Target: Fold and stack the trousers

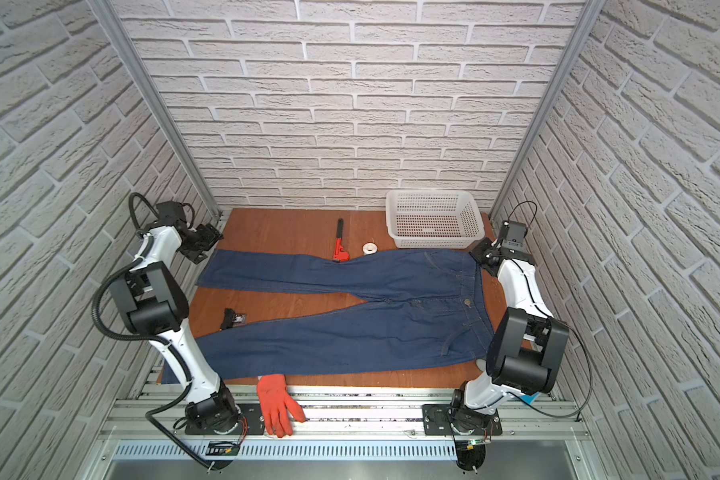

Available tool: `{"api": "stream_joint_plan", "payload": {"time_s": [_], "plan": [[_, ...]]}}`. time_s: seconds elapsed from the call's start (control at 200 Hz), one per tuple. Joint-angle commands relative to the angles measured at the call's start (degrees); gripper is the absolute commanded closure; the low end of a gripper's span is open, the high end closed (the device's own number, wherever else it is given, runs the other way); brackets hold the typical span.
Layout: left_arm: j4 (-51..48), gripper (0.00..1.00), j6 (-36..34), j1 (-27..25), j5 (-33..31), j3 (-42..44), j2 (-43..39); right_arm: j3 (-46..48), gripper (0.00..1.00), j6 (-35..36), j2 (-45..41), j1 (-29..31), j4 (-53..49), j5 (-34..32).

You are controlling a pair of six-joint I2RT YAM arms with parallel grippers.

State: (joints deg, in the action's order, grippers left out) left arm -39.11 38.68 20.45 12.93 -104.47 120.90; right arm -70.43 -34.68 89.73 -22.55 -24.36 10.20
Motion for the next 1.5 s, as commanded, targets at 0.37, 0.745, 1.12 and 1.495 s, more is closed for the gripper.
{"api": "stream_joint_plan", "payload": {"time_s": [0.37, 0.745, 1.12, 1.495], "plan": [[-19.95, 0.18, -10.42, -4.01, -13.71, -30.77, 21.22, 2.36, 0.95, 0.75, -3.84, -1.85, -1.75, -5.82], [-23.86, 0.29, -12.12, -3.6, -17.31, -40.73, 30.65, 4.75, 0.95, 0.05, -5.09, -1.79, -0.7, -3.26], [-26.75, 0.52, -11.54, -2.29, -17.35, -41.58, 34.0, 6.36, 0.95, -1.01, -6.15, -1.79, 0.72, -1.54], [-26.88, 0.8, -11.17, -2.04, -15.32, -41.8, 34.14, 6.53, 0.95, -0.84, -5.79, -1.8, 1.24, -0.56]]}}
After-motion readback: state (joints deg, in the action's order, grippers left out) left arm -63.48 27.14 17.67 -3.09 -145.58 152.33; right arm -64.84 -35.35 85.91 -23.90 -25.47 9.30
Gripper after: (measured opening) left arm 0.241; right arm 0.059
